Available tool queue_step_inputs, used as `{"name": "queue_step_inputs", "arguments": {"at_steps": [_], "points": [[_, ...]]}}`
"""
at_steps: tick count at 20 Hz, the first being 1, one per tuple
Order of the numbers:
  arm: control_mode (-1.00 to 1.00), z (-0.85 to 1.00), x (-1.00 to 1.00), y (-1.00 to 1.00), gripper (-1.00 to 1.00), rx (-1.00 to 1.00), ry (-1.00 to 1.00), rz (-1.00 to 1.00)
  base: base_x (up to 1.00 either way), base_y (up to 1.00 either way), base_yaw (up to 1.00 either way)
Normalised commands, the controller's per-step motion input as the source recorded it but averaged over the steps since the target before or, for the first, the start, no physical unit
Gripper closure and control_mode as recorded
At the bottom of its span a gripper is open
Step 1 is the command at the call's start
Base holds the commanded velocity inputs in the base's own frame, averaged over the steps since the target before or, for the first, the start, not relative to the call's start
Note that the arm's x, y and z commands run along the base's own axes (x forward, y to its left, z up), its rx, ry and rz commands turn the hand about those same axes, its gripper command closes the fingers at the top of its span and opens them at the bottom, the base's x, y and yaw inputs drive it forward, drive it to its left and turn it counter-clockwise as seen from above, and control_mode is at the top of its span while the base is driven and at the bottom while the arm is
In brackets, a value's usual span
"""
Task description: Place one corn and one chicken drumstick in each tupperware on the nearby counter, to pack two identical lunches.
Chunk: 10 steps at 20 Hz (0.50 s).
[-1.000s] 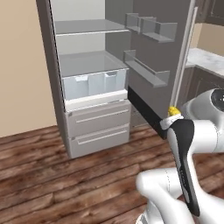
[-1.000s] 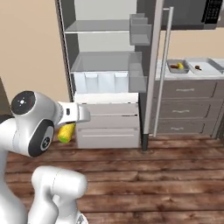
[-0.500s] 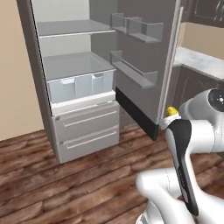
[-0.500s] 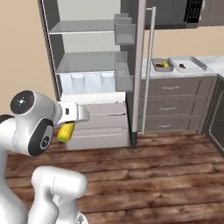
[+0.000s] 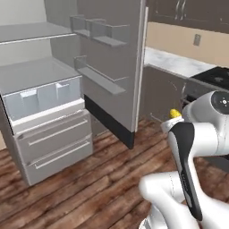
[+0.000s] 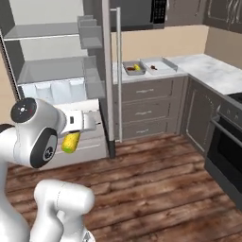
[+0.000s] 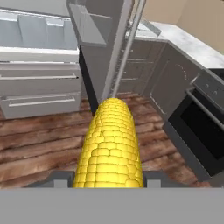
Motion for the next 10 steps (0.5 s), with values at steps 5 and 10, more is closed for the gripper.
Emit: {"name": "queue_step_inputs", "arguments": {"at_steps": [5, 10], "points": [[1.0, 0.0, 0.0, 0.0, 1.0, 0.0, 0.0, 0.0, 0.0, -0.8, -0.41], [1.0, 0.0, 0.0, 0.0, 1.0, 0.0, 0.0, 0.0, 0.09, -0.72, -0.42]]}}
